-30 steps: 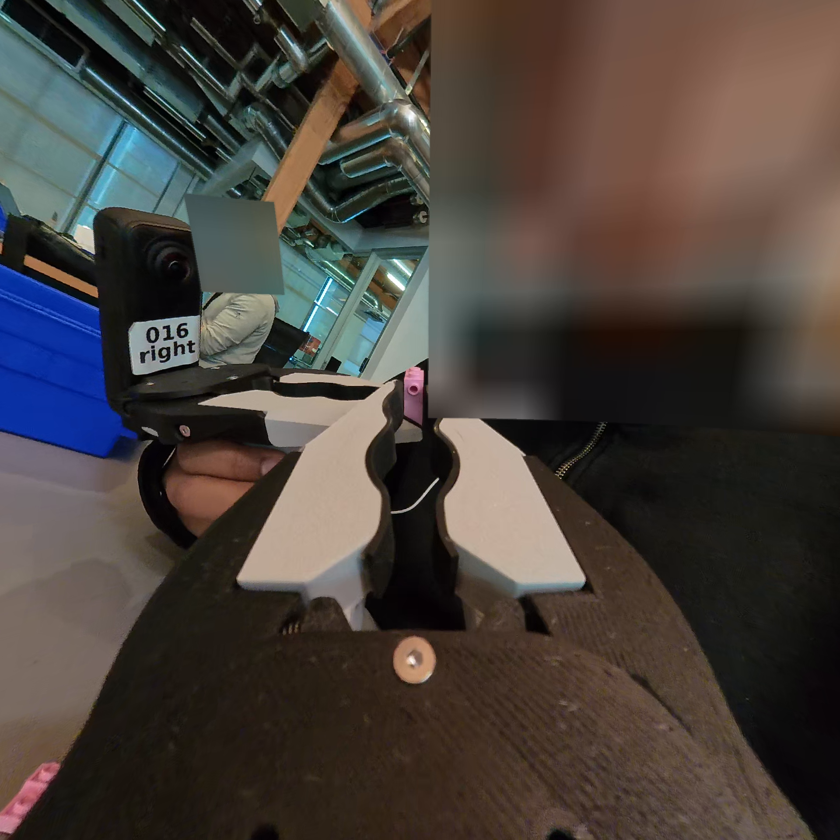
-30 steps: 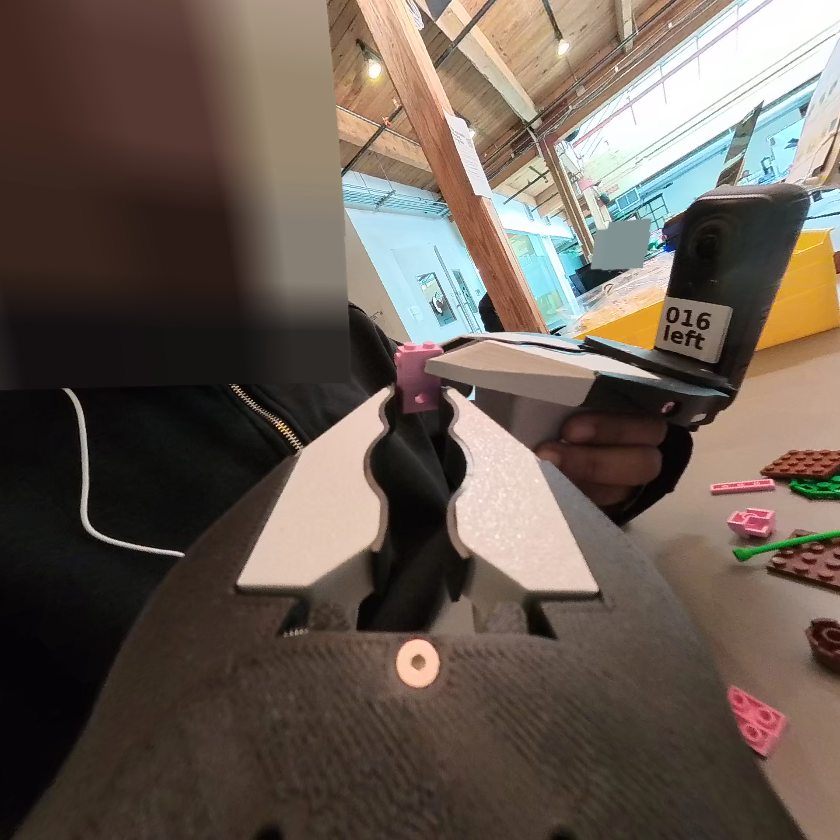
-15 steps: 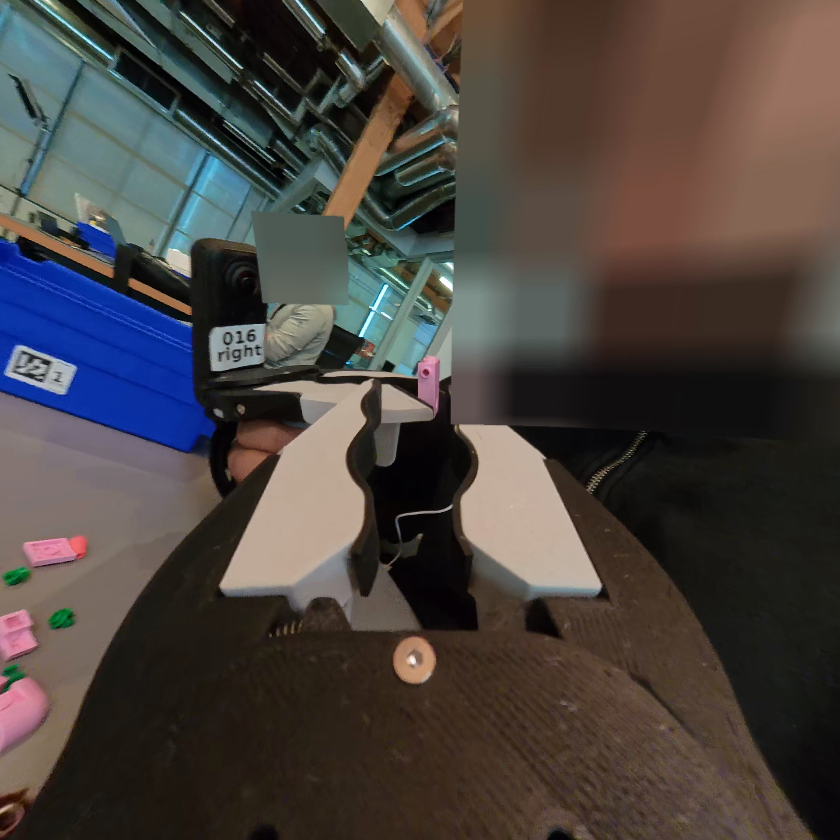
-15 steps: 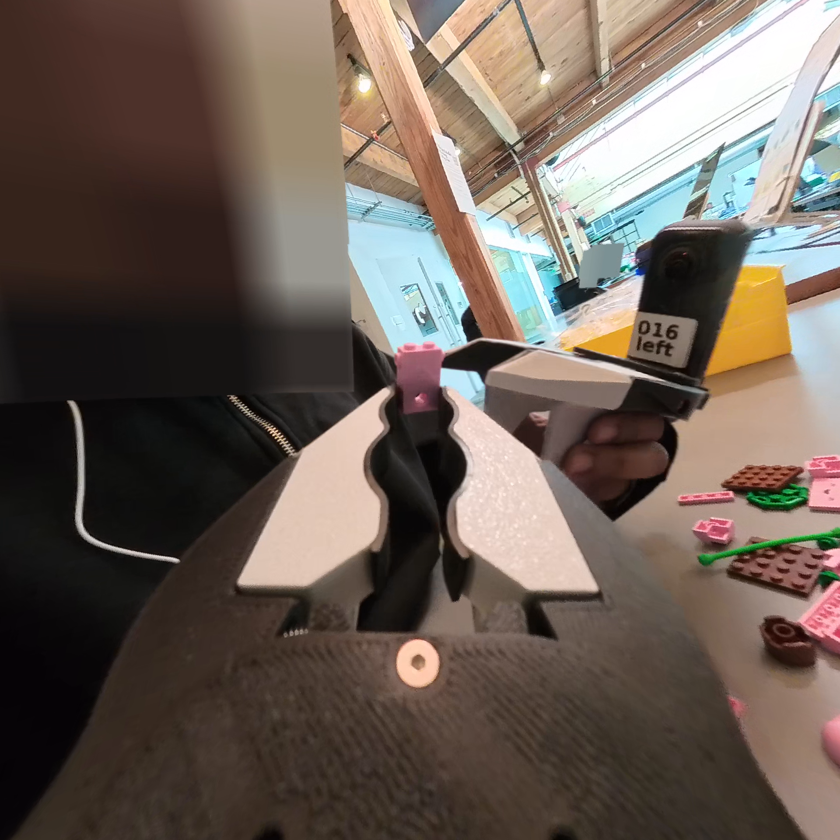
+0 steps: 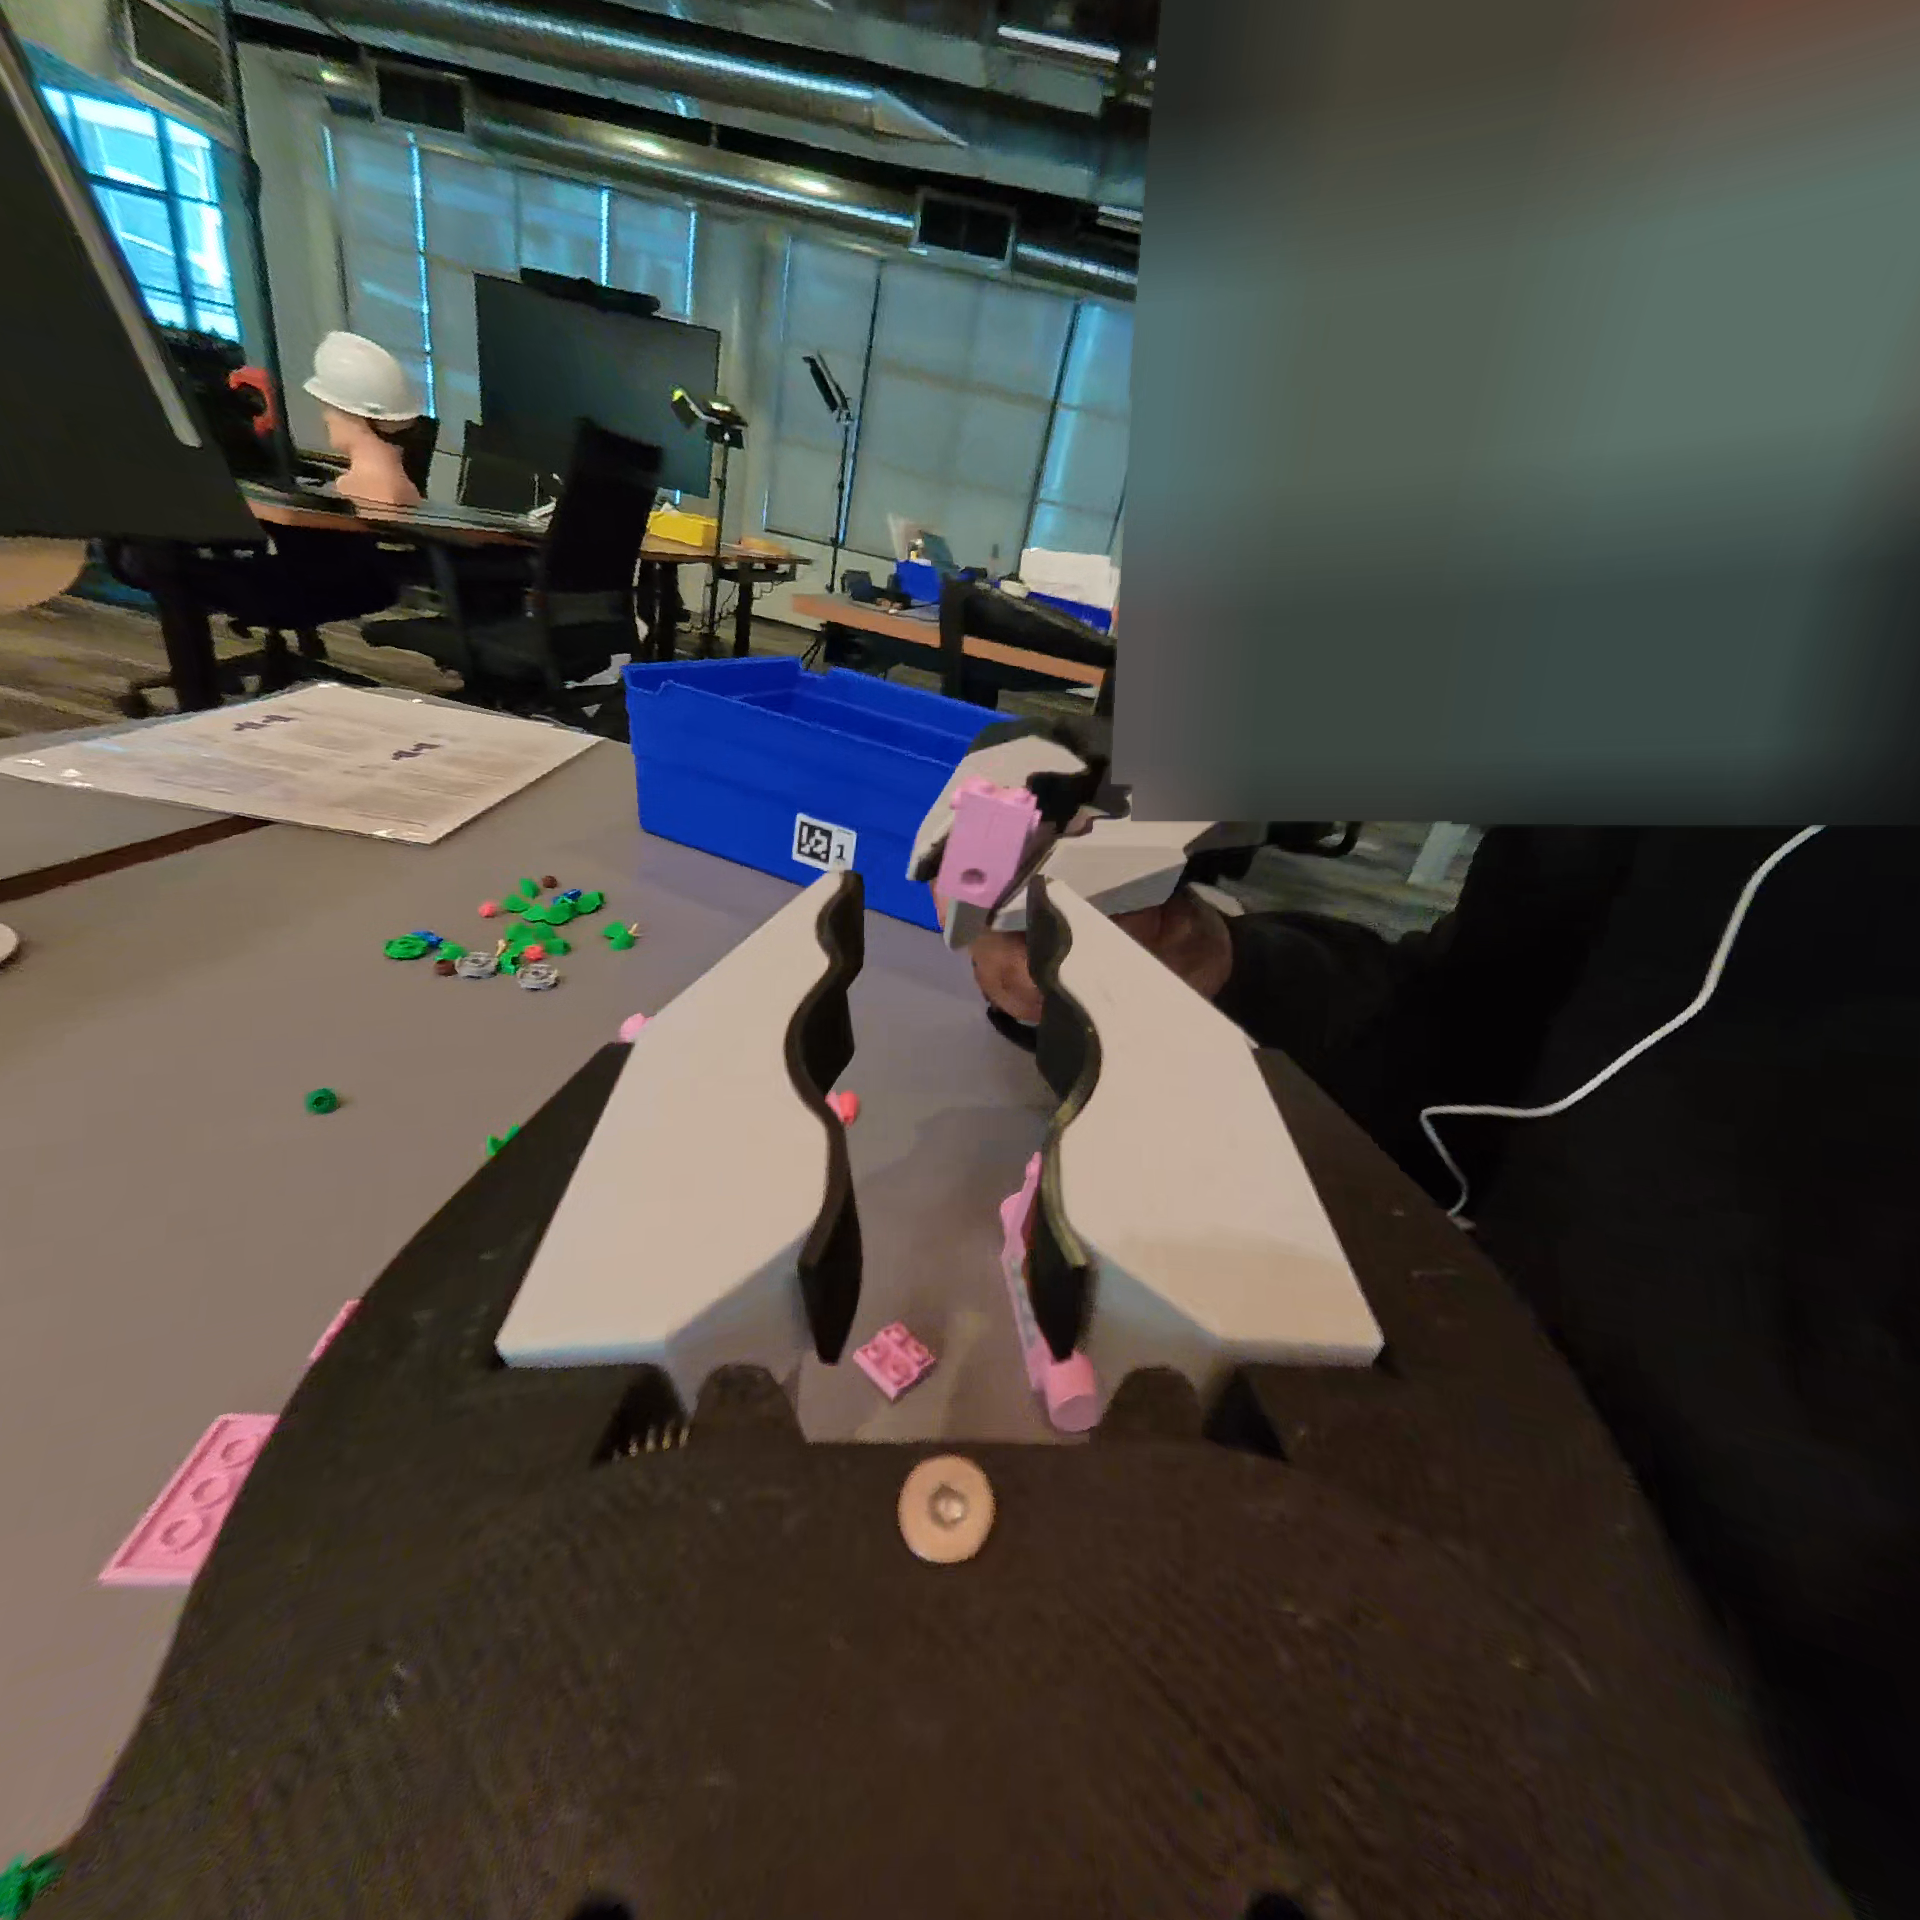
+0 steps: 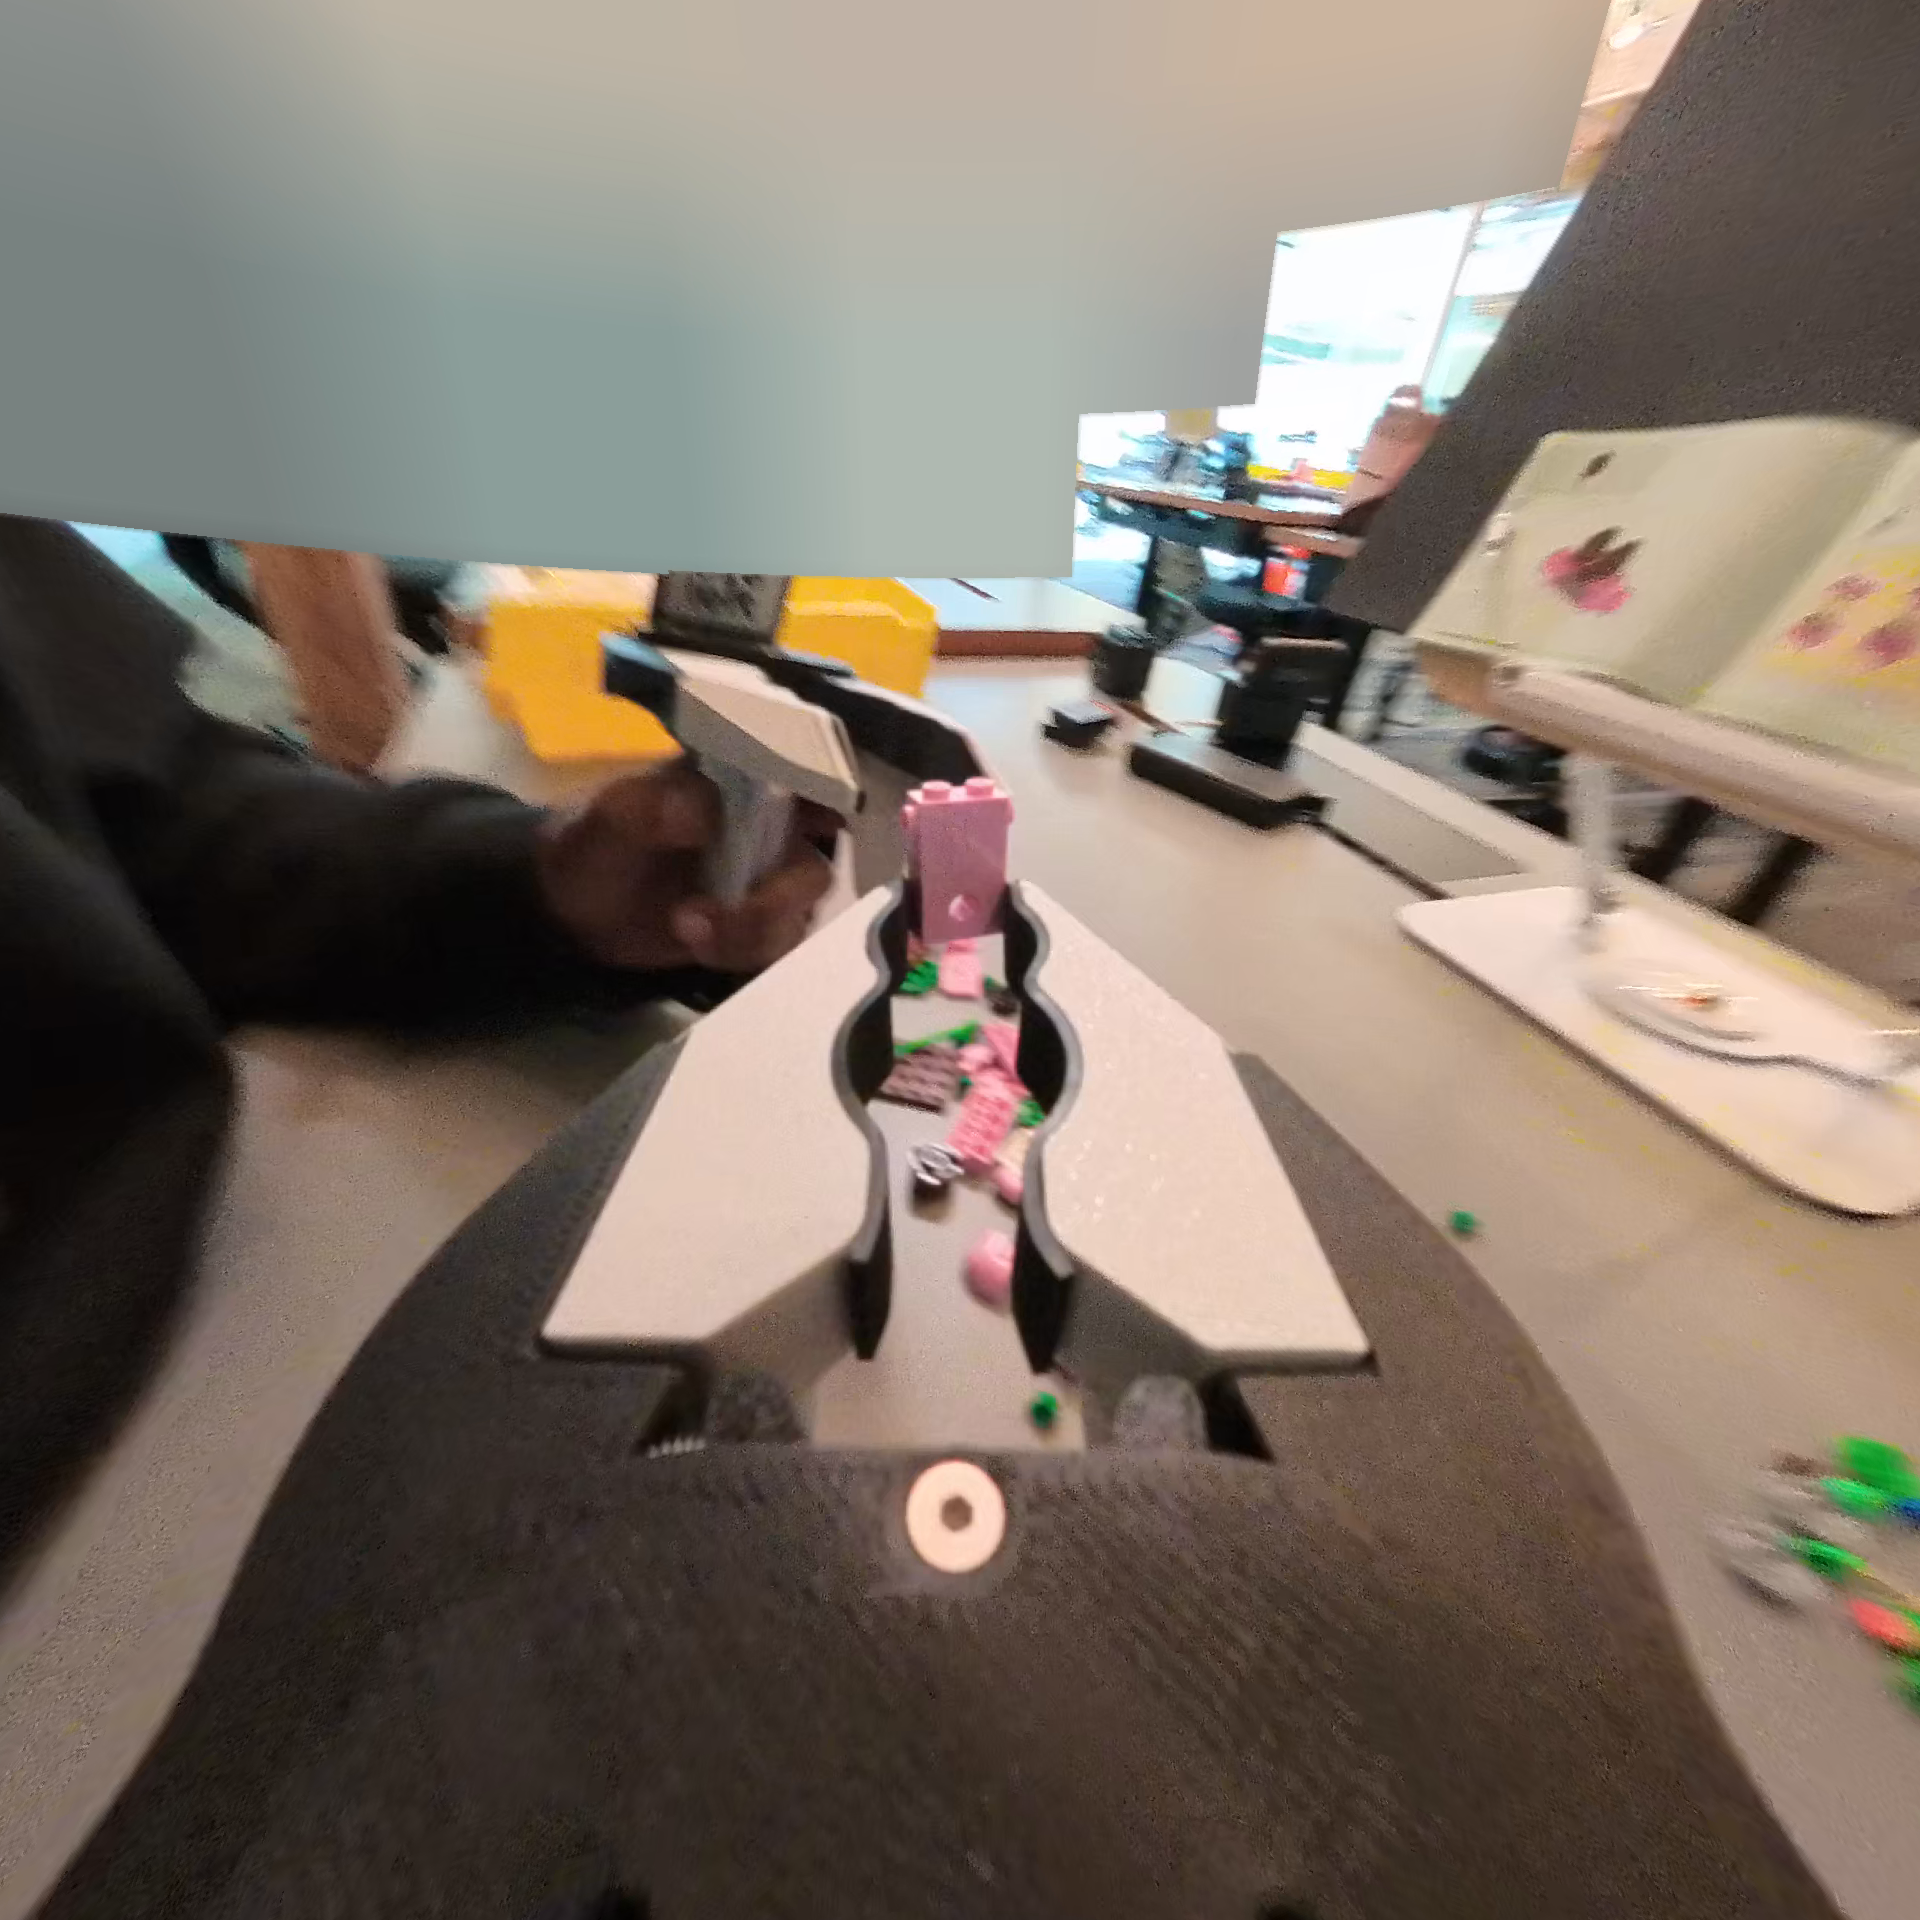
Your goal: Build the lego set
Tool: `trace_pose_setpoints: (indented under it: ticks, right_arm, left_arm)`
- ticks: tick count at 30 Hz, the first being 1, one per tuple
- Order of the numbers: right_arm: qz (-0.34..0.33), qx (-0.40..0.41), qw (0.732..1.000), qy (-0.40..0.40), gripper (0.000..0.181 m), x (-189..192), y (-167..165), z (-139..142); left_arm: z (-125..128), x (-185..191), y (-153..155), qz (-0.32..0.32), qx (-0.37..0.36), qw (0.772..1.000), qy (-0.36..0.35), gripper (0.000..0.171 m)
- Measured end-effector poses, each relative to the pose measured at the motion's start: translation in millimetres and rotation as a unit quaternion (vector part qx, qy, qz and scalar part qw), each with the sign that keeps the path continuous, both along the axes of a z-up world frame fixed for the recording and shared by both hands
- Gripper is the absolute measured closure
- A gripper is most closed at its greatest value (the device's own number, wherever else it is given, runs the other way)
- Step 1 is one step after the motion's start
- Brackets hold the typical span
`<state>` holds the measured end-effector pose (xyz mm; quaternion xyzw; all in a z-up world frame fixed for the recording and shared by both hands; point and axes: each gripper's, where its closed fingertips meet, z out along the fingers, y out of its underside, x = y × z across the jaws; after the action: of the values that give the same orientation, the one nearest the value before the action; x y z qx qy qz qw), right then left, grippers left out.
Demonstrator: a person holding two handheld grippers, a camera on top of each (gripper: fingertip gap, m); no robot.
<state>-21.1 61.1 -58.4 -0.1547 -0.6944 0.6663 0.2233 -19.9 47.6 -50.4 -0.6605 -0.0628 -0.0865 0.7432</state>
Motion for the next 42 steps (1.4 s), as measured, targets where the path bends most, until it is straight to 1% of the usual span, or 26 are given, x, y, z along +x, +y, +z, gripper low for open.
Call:
trace_pose_setpoints:
  ticks: [2,4,7,12,17,19,20,21,24,27,34,42]
  right_arm:
    - [-0.047,0.074,0.995,0.047,0.166,-5,1,-9]
    - [-0.074,0.133,0.985,0.081,0.166,-8,-1,-18]
    - [-0.086,0.171,0.976,0.107,0.165,-8,-4,-24]
    - [-0.089,0.183,0.972,0.114,0.165,-9,-3,-26]
    - [-0.078,0.207,0.968,0.116,0.165,-6,-7,-34]
    - [-0.057,0.216,0.969,0.109,0.165,-2,-12,-40]
    - [-0.049,0.219,0.969,0.106,0.165,-1,-14,-42]
    - [-0.042,0.221,0.969,0.102,0.165,1,-15,-44]
    - [-0.029,0.231,0.968,0.093,0.165,3,-16,-49]
    - [-0.027,0.237,0.967,0.091,0.165,3,-16,-51]
    - [-0.010,0.262,0.961,0.087,0.165,6,-16,-61]
    - [-0.007,0.242,0.966,0.090,0.165,7,-17,-55]
  left_arm:
    - [-4,2,3,0.006,-0.017,1.000,0.023,0.142]
    - [-10,5,7,0.015,-0.038,0.998,0.050,0.141]
    - [-18,7,12,0.024,-0.065,0.994,0.087,0.142]
    - [-24,7,14,0.029,-0.083,0.991,0.101,0.146]
    - [-23,8,14,0.024,-0.081,0.991,0.102,0.147]
    - [-27,14,15,0.001,-0.092,0.989,0.116,0.147]
    - [-31,18,15,-0.016,-0.106,0.986,0.125,0.148]
    - [-36,19,15,-0.021,-0.123,0.983,0.135,0.148]
    - [-41,18,13,-0.013,-0.147,0.974,0.171,0.148]
    - [-45,17,10,-0.009,-0.163,0.968,0.191,0.148]
    - [-57,20,6,-0.031,-0.205,0.958,0.197,0.154]
    - [-53,19,3,-0.030,-0.200,0.962,0.181,0.154]
